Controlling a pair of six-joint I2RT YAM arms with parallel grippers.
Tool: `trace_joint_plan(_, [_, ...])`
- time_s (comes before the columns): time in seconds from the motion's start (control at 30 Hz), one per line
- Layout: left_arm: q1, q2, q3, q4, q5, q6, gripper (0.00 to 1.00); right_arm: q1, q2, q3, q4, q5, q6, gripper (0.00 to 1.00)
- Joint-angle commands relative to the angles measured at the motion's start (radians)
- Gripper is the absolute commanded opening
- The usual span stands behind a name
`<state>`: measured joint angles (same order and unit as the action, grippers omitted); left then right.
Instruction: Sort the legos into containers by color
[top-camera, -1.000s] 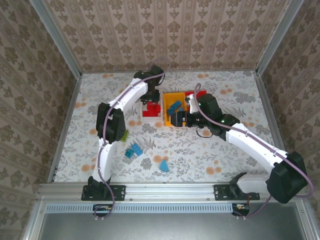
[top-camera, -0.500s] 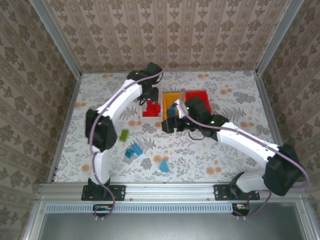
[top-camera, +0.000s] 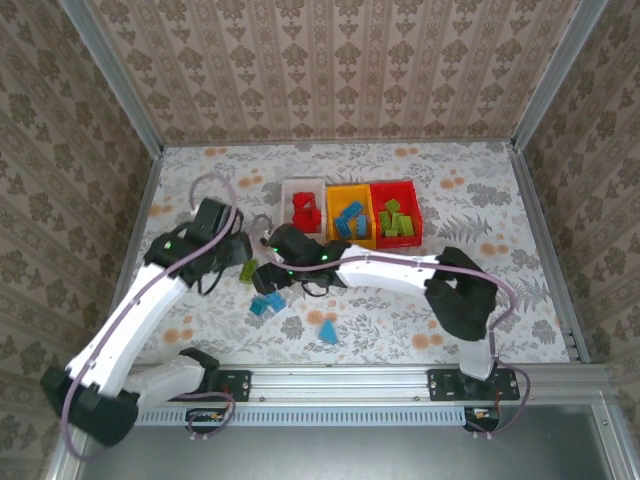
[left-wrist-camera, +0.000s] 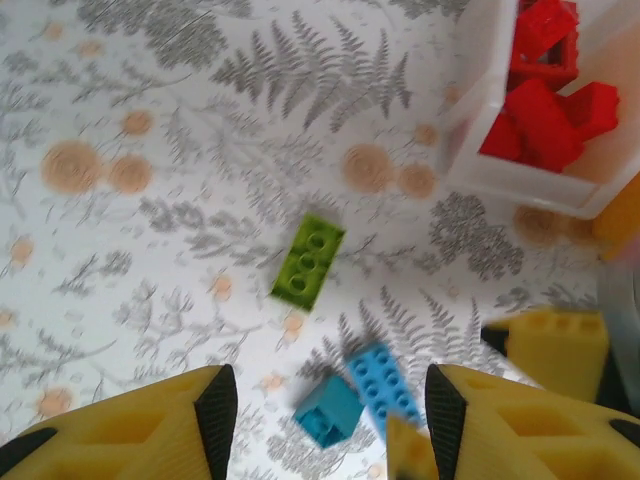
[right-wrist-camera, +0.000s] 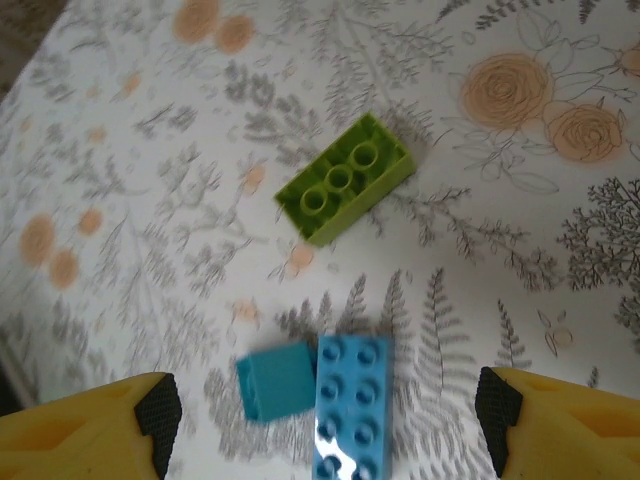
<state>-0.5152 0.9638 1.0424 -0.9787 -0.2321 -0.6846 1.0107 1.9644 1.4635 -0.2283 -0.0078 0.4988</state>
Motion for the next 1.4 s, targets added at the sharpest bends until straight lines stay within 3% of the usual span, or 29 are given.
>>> trace_joint_plan(0.0, [0.006, -0.161, -0.066, -0.061, -0.018, -0.056, 0.56, 0.024, 0.092, 0.085, -0.051, 0.121, 0.110, 0.81])
trace_joint_plan(0.3, [0.006, -0.368, -0.104, -0.258, 0.025, -0.023, 0.56, 0.079, 0.289, 0.311, -0.120, 0.218, 0.183, 0.85])
trace_joint_plan(0.6, [0.005, -0.391, -0.058, -0.314, 0.045, 0.024, 0.56, 0.087, 0.462, 0.532, -0.288, 0.320, 0.276, 0.81])
trace_joint_plan(0.73, [0.006, -0.392, -0.036, -0.333, 0.048, 0.049, 0.56, 0.087, 0.516, 0.602, -0.348, 0.345, 0.294, 0.70])
trace_joint_plan(0.87, [0.006, -0.392, -0.024, -0.339, 0.052, 0.073, 0.56, 0.087, 0.554, 0.640, -0.364, 0.352, 0.294, 0.49])
trace_joint_plan(1.1, [0.006, -0.392, -0.043, -0.313, 0.096, 0.095, 0.56, 0.083, 0.473, 0.527, -0.273, 0.362, 0.240, 0.27])
trace_joint_plan(1.37, [0.006, -0.335, -0.097, -0.140, 0.256, 0.093, 0.56, 0.051, 0.190, 0.272, -0.164, 0.380, 0.151, 0.26])
